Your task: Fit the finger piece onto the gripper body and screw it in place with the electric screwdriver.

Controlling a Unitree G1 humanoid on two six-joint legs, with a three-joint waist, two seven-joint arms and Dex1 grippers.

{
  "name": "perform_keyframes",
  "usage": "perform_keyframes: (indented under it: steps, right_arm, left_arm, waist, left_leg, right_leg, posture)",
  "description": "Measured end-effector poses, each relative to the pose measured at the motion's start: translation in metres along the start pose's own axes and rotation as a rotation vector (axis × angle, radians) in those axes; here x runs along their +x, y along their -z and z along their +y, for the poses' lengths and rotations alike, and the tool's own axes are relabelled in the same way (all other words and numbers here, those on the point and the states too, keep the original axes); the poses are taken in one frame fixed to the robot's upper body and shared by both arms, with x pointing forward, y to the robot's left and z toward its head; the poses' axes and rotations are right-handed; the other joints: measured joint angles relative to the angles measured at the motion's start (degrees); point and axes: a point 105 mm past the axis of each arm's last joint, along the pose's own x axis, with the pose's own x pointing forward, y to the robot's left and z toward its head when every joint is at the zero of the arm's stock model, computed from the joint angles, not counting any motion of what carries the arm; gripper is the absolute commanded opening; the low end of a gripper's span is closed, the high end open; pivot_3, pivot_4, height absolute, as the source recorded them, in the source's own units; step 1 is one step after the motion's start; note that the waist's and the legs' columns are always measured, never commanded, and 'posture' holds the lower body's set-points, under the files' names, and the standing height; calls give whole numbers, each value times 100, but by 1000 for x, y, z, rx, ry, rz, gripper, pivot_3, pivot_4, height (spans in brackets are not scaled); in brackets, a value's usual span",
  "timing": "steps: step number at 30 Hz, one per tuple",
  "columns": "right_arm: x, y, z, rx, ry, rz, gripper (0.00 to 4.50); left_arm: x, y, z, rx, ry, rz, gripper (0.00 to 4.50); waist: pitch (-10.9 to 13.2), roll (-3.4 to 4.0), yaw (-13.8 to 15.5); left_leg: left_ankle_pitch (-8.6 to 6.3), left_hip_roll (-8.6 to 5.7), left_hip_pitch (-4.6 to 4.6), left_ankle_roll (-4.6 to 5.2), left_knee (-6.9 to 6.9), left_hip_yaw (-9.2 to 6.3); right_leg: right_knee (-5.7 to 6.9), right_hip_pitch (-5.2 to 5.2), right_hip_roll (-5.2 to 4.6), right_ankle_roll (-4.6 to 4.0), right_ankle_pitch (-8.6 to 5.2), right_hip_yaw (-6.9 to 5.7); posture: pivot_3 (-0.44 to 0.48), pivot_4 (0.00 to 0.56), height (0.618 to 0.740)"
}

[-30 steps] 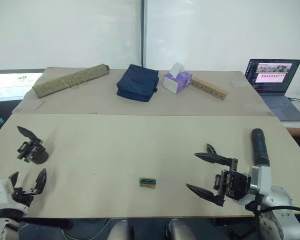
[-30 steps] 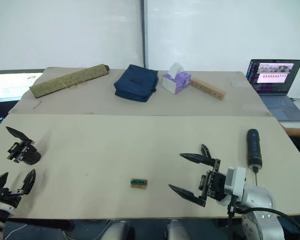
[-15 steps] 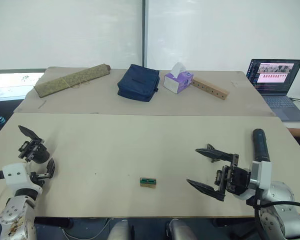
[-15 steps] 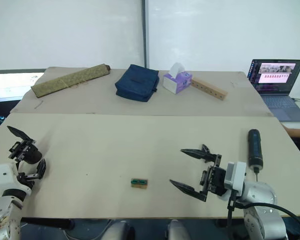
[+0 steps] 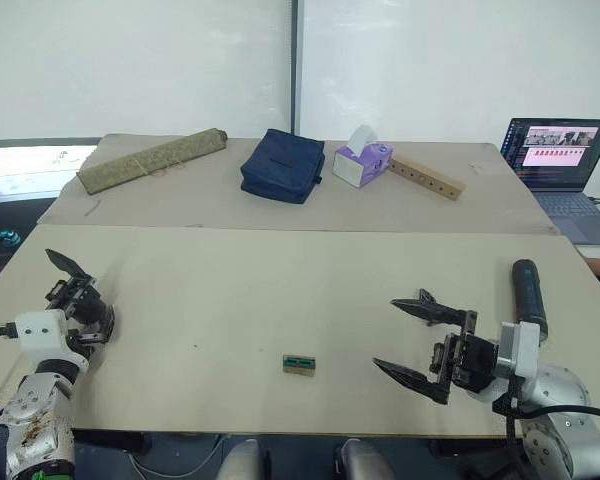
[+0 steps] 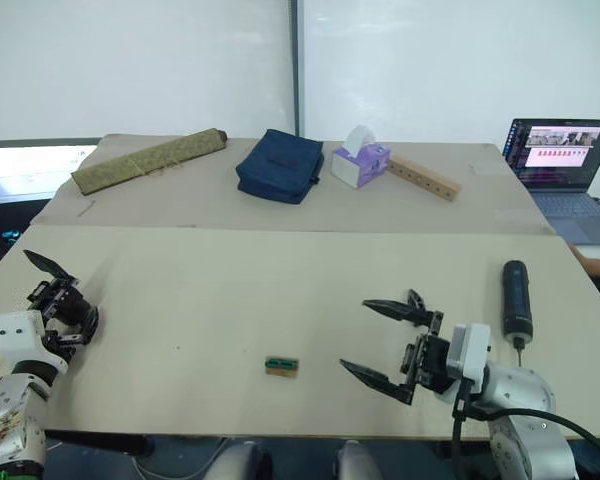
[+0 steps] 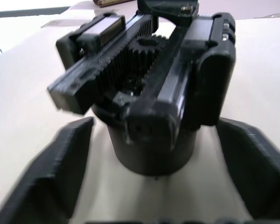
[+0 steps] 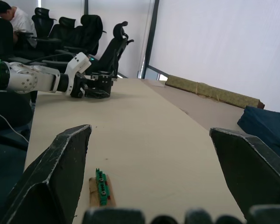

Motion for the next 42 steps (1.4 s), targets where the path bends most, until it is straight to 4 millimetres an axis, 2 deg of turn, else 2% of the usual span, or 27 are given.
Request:
perform_keyframes:
  steps: [1,2,7,10,14,16,18,21,26,34,42]
  right_arm:
    - [0,0,1,2,-2,0,4500]
    - [1,-1,2,4,-6,0,4500]
    - [-4,4,8,37,-7,27,4500]
    - [-7,4,11,42,-9,41,4500]
    - [-12,1,13,38,-3,57,4500]
    - [-17,1,14,40,10,73,4500]
    - [-20,3,18,56,7,89,4500]
    - [-23,6,23,77,3,101,4500]
    - [-24,6,27,81,1,105,4500]
    - [-24,6,27,81,16,106,4500]
    - [-26,6,30,79,28,109,4500]
  left_arm:
    - [0,0,0,0,4,-3,2332]
    - [1,0,-1,2,9,-9,2281]
    - [0,-2,-7,-68,45,-66,2281]
    - [-1,-7,-25,-111,121,-107,2281]
    - [-4,-35,-79,-93,362,-164,2281]
    - [-10,-51,-114,-54,533,-191,2281]
    - [-20,-57,-146,-24,693,-194,2281]
    - [-34,-51,-190,3,881,-151,2281]
    - [-44,-35,-231,78,1057,-101,2281]
    - [-39,-26,-266,108,1189,-88,2281]
    - [-37,-22,-269,147,1229,-107,2281]
  waist:
    - [0,0,1]
    - [0,1,6]
    - [-1,1,18]
    - [3,-8,21]
    - [4,-72,16]
    - [4,-71,-1]
    - [6,-61,-5]
    - [9,-51,-37]
    - [15,-42,-42]
    - [19,-36,-16]
    - [1,-6,-9]
  left_leg:
    - [0,0,-1,0,0,0]
    - [0,-1,-1,0,0,1]
    - [1,-2,-11,-1,1,13]
    - [3,-4,-25,-4,2,17]
    - [14,-3,-85,-24,6,15]
    - [15,-3,-102,-27,5,17]
    - [15,-3,-102,-27,0,17]
    - [16,0,-99,-26,-5,20]
    - [24,-4,-85,-13,2,28]
    - [25,-5,-94,-11,47,51]
    - [25,-6,-82,-10,48,66]
  right_leg:
    - [-1,0,-1,0,0,-2]
    - [-2,2,-3,1,-1,-3]
    - [-11,2,-16,6,0,-10]
    - [-25,-1,-21,19,8,-10]
    - [-31,-50,-26,27,18,-8]
    - [-32,-68,-30,29,28,-2]
    - [-36,-71,-29,28,28,-1]
    - [-33,-74,-16,27,27,-1]
    - [-19,-67,52,21,29,2]
    - [-9,-67,93,28,31,10]
    - [-9,-54,91,31,32,15]
  posture:
    - [0,150,740]
    - [0,150,740]
    - [0,150,740]
    - [0,150,740]
    - [0,150,740]
    - [0,150,740]
    - [0,150,740]
    - [0,150,740]
    - [0,150,740]
    - [0,150,740]
    - [0,150,740]
